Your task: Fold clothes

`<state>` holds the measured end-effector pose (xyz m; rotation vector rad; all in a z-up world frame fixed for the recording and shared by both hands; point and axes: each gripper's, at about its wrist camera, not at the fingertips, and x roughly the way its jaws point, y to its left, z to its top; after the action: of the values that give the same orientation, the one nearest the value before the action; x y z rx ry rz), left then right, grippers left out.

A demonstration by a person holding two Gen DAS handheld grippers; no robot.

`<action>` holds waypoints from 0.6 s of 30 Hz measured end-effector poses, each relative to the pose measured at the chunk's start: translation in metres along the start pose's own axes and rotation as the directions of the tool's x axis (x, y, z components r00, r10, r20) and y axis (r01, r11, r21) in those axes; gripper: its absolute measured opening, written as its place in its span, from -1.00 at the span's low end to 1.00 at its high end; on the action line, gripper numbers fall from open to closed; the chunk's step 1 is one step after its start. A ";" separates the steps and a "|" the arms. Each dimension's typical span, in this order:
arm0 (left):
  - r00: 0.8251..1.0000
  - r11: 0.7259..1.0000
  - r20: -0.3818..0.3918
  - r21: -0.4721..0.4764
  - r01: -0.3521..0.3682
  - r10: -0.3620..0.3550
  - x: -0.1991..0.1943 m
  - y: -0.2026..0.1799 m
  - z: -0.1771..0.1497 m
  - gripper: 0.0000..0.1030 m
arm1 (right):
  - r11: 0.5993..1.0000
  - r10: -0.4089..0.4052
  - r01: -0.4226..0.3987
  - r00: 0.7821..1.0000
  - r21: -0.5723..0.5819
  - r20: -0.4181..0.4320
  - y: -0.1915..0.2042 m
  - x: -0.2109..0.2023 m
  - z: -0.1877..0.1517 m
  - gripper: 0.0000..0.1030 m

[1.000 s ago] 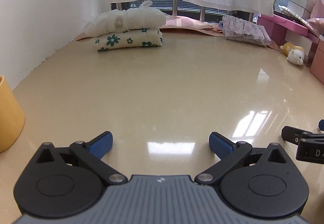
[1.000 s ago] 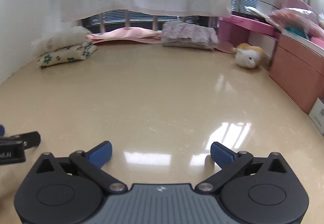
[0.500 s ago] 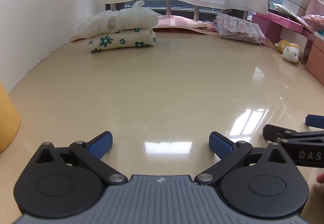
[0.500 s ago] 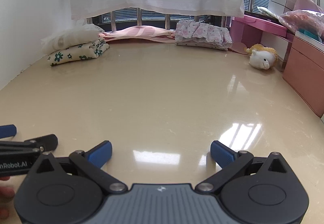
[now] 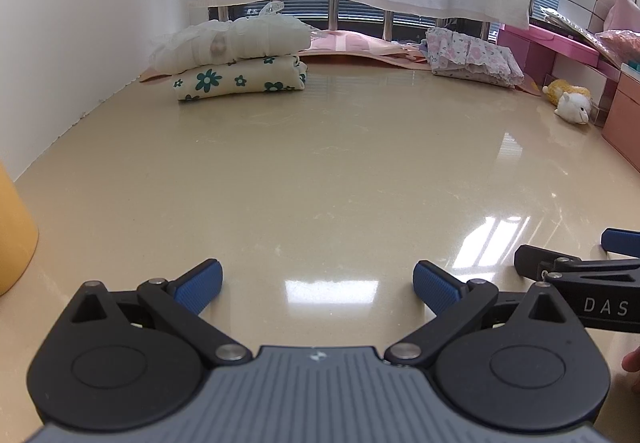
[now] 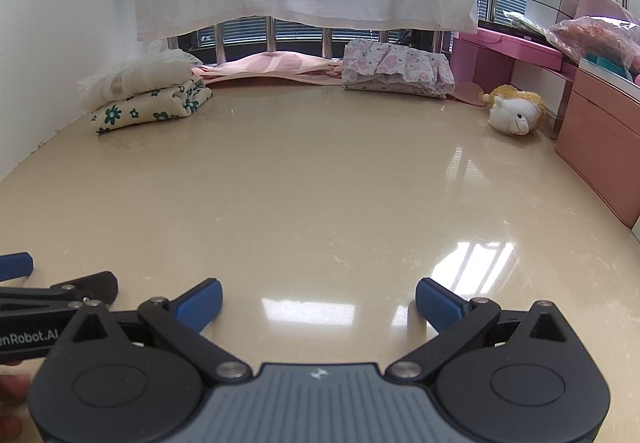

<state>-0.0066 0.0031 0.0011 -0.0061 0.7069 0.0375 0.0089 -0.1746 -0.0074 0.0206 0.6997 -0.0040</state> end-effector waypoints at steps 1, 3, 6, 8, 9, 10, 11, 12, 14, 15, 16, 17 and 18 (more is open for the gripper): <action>1.000 1.000 0.000 0.000 0.000 0.000 0.000 0.000 0.000 0.99 | 1.000 0.001 -0.001 1.000 0.000 0.000 0.000 0.000 0.000 1.00; 1.000 1.000 0.000 0.000 0.000 0.000 0.000 0.000 0.000 0.99 | 1.000 0.002 -0.002 1.000 -0.001 0.000 -0.001 0.000 0.000 1.00; 1.000 1.000 0.000 0.000 0.000 0.000 0.000 0.000 0.000 0.99 | 1.000 0.003 -0.003 1.000 -0.002 -0.001 -0.001 -0.001 -0.001 1.00; 1.000 1.000 0.001 0.000 0.000 0.000 0.000 0.000 -0.001 0.99 | 1.000 0.003 -0.003 1.000 -0.002 -0.001 -0.001 -0.001 -0.001 1.00; 1.000 1.000 0.001 -0.001 -0.001 0.001 0.000 -0.001 -0.001 0.99 | 1.000 0.002 -0.002 1.000 -0.002 -0.001 -0.001 -0.001 -0.001 1.00; 1.000 1.000 0.001 0.000 -0.001 0.001 0.000 -0.001 -0.001 0.99 | 1.000 0.002 -0.002 1.000 -0.002 -0.001 -0.001 -0.001 -0.001 1.00; 1.000 1.000 0.001 0.000 -0.001 0.001 -0.001 -0.001 -0.001 0.99 | 1.000 0.002 -0.002 1.000 -0.001 -0.001 -0.001 -0.001 -0.001 1.00; 1.000 1.000 0.001 0.000 -0.002 0.002 -0.001 -0.002 -0.001 0.99 | 1.000 0.001 -0.001 1.000 -0.001 -0.001 0.000 -0.001 -0.001 1.00; 1.000 1.000 0.001 -0.001 -0.001 0.001 -0.001 -0.002 -0.001 0.99 | 1.000 0.001 -0.001 1.000 -0.002 -0.001 0.000 -0.001 -0.001 1.00; 1.000 1.000 0.001 -0.001 -0.001 0.001 -0.001 -0.002 -0.001 0.99 | 1.000 0.001 -0.001 1.000 -0.003 -0.001 0.000 -0.001 -0.001 1.00; 1.000 1.000 0.001 -0.001 -0.002 0.002 -0.001 -0.002 -0.001 0.99 | 1.000 0.001 -0.001 1.000 -0.003 -0.001 0.000 -0.001 -0.001 1.00; 1.000 1.000 0.001 0.000 -0.003 0.003 -0.001 -0.002 -0.001 0.99 | 1.000 0.001 -0.001 1.000 -0.002 -0.001 0.000 -0.001 -0.002 1.00; 1.000 1.000 0.001 -0.001 -0.004 0.004 -0.001 -0.003 -0.001 1.00 | 1.000 0.000 0.000 1.000 -0.002 -0.002 0.000 -0.001 -0.001 1.00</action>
<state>-0.0076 0.0005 0.0009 -0.0053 0.7057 0.0419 0.0073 -0.1746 -0.0079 0.0186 0.7015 -0.0031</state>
